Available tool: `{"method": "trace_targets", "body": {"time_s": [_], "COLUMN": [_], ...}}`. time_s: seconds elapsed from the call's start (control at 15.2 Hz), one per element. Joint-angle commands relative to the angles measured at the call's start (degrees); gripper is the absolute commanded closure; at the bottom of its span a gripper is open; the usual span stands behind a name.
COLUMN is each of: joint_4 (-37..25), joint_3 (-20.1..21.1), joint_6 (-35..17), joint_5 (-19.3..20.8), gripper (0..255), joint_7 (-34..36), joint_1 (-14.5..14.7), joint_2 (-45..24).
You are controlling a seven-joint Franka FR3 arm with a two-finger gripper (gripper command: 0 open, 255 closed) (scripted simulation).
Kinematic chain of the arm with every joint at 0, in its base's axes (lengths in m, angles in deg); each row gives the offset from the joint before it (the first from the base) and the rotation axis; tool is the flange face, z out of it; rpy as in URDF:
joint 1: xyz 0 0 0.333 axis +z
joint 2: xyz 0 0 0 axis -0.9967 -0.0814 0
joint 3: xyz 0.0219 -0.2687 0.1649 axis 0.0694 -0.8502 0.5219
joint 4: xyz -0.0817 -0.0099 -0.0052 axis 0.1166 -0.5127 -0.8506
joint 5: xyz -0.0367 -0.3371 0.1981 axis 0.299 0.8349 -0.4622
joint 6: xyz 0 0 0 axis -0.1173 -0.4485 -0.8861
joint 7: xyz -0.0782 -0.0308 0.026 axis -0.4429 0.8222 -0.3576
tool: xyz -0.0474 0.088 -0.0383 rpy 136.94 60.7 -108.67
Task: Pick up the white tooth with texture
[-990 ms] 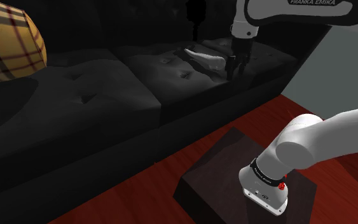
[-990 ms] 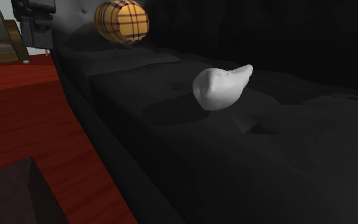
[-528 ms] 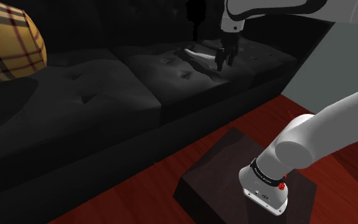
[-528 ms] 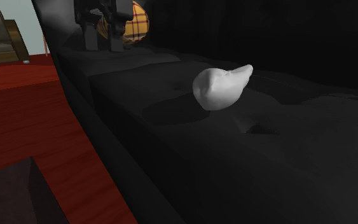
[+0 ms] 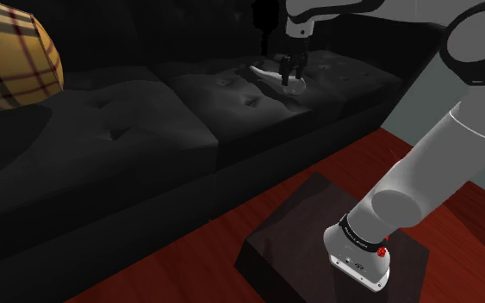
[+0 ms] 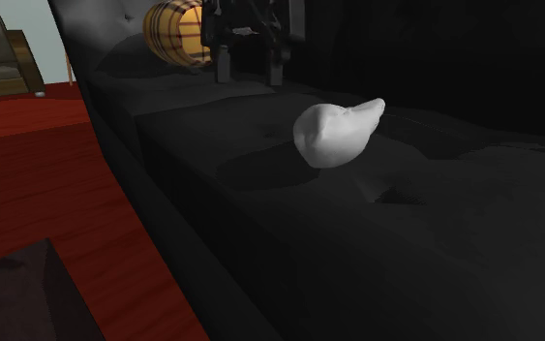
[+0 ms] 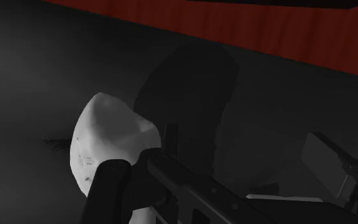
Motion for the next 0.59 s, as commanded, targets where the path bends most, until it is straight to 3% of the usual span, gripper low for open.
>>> {"method": "trace_targets", "body": {"time_s": [0.0,0.53], "joint_4": [-4.6,-29.6], "joint_3": [-0.6,-1.6], "joint_6": [-0.1,3.9], "joint_5": [-0.8,-5.1], "gripper": [0,0], "joint_7": [-1.7,-8.0], "joint_1": [-0.5,-4.2], "joint_2": [-4.3,-23.9]}}
